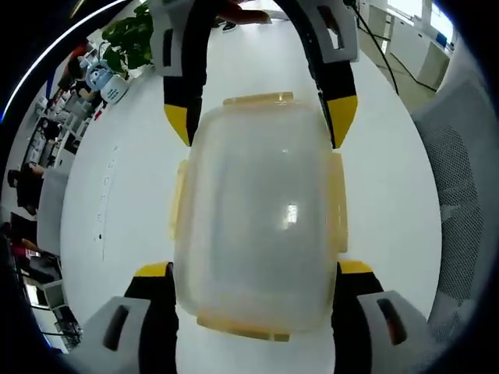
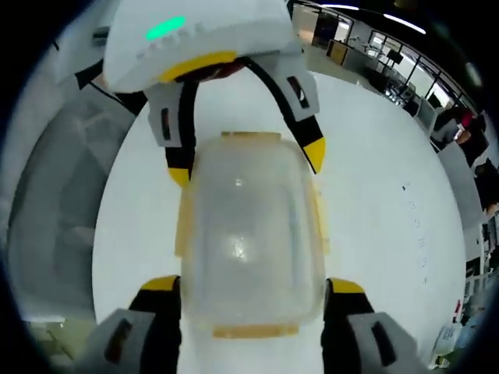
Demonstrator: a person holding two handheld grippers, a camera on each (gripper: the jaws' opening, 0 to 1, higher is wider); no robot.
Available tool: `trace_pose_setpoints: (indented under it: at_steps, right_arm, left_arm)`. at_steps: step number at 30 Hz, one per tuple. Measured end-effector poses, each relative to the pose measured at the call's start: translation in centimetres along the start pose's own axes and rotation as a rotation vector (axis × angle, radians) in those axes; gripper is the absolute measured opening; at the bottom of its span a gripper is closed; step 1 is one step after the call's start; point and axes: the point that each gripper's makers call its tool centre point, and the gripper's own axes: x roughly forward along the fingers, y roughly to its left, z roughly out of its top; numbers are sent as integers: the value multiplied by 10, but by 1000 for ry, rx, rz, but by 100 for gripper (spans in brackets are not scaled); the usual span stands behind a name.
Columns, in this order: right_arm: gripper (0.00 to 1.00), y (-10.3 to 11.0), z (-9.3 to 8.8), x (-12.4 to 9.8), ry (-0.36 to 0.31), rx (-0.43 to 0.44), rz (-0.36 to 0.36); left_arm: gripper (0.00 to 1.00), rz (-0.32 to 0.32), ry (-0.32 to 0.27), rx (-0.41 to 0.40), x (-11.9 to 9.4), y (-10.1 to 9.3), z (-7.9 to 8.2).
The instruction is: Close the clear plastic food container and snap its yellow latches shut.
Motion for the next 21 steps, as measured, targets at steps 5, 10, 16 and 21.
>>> trace_pose_setpoints:
  at_steps: [5,10,16,21]
  right_arm:
    - [73,2,15,6,0,-16,4]
    - [73,3,28,12,-2,-25,7]
    - [73,5,47,20,-7,-31,8]
    - [73,5,59,25,-10,-40,11]
  left_arm:
    - [80,6,21,-11,-5,-1,-15]
    - [80,13,27,-23,-11,-1,-31]
    - [80,22,32,-36,-17,-1,-48]
    - [80,26,38,-48,-20,1,-61]
